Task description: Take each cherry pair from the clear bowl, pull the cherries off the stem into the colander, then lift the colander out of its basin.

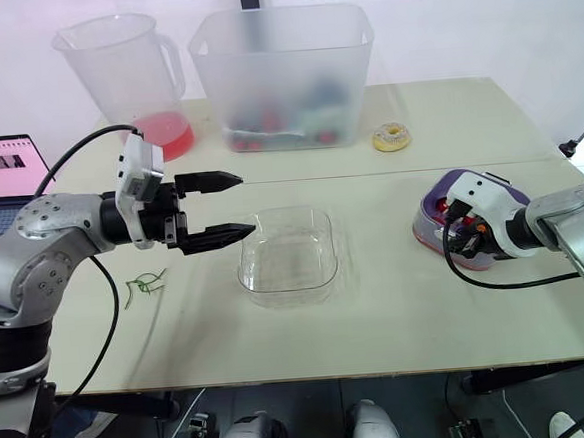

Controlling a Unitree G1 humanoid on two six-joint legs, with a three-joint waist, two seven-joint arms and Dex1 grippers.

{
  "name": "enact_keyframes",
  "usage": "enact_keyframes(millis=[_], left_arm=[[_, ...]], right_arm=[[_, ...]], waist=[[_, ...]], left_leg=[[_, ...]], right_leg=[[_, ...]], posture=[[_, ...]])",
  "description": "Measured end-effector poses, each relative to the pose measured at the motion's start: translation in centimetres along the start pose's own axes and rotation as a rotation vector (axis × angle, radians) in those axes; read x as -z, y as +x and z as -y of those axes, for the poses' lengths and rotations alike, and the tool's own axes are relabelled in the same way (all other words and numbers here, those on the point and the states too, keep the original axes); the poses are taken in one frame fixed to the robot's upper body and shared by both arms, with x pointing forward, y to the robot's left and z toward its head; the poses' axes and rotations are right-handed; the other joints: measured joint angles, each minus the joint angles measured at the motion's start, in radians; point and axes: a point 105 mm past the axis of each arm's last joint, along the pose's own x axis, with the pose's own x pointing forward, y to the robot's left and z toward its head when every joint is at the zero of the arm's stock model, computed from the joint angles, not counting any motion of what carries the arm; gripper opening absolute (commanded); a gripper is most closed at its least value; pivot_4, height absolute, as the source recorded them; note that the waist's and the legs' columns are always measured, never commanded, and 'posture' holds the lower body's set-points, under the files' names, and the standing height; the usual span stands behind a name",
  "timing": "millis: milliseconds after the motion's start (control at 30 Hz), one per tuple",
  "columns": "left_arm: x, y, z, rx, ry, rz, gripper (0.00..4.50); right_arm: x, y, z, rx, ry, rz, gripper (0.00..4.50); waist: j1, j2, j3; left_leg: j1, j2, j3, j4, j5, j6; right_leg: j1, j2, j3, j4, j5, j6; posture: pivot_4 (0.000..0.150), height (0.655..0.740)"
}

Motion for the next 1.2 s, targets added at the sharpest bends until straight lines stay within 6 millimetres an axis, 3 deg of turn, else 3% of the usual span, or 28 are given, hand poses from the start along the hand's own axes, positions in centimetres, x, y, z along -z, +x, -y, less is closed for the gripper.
enact_keyframes(millis=[500, 967, 1200], left_arm=[[0.0, 1.0, -0.4, 0.043, 0.015, 0.012, 4.5], [-0.4, 1.8, -0.6, 0.068, 0.002, 0.062, 4.5], [-0.3, 1.7, -0.8, 0.073, -0.007, 0.06, 4.5]], right_arm=[[-1.6, -2.9, -0.2, 0.026, -0.094, -0.002, 0.23], [-4.3, -6.3, -0.4, -0.01, -0.012, 0.131, 0.23], [-4.3, -7.3, -0.4, -0.018, 0.012, 0.131, 0.23]], waist=[[-0.001, 0.0, 0.0], [-0.001, 0.0, 0.0], [0.001, 0.0, 0.0]], left_leg=[[0.0, 0.0, 0.0, 0.0, 0.0, 0.0], [0.0, 0.0, 0.0, 0.0, 0.0, 0.0], [0.0, 0.0, 0.0, 0.0, 0.0, 0.0]], right_leg=[[0.0, 0.0, 0.0, 0.0, 0.0, 0.0], [0.0, 0.0, 0.0, 0.0, 0.0, 0.0], [0.0, 0.0, 0.0, 0.0, 0.0, 0.0]], posture=[[0.15, 0.6886], [0.15, 0.6886], [0.15, 0.6886]])
